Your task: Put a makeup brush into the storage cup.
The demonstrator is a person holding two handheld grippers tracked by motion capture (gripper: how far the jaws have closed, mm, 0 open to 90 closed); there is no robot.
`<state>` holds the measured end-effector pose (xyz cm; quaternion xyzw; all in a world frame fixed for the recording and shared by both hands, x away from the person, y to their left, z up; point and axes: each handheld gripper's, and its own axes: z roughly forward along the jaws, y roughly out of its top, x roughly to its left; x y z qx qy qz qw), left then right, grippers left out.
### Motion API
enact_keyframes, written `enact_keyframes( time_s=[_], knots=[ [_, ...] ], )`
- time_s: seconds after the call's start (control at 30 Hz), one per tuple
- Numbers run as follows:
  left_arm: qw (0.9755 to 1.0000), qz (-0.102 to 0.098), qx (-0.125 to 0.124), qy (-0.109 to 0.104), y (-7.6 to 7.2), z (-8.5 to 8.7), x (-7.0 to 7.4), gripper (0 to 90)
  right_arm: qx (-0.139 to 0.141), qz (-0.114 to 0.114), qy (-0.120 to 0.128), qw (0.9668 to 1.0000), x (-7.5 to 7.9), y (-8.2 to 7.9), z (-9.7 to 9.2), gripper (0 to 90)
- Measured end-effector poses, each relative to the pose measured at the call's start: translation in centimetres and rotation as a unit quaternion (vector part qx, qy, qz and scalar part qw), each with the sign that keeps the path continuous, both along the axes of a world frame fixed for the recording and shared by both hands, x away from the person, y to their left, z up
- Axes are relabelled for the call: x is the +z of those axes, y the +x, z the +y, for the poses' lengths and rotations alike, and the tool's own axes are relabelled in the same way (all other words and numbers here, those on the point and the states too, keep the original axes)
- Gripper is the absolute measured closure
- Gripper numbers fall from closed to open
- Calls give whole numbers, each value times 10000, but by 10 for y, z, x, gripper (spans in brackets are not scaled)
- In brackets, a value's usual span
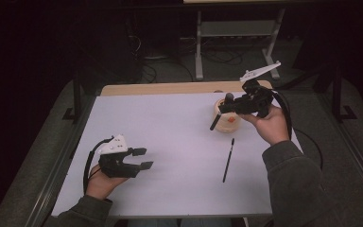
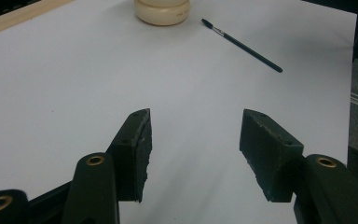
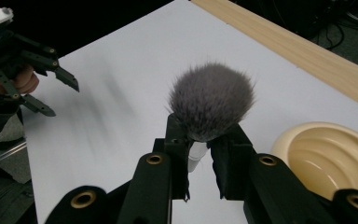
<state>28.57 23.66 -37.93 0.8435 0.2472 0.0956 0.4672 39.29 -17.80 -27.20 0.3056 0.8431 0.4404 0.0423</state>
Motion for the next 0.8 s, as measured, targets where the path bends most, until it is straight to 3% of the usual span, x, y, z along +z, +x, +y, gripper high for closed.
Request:
enact_keyframes(
  time_s=[0.8],
  knots=[
    [10000,-55,29,30,0,1,1,391,-699,102,-62,9975,14,39,-20,759]
  ],
)
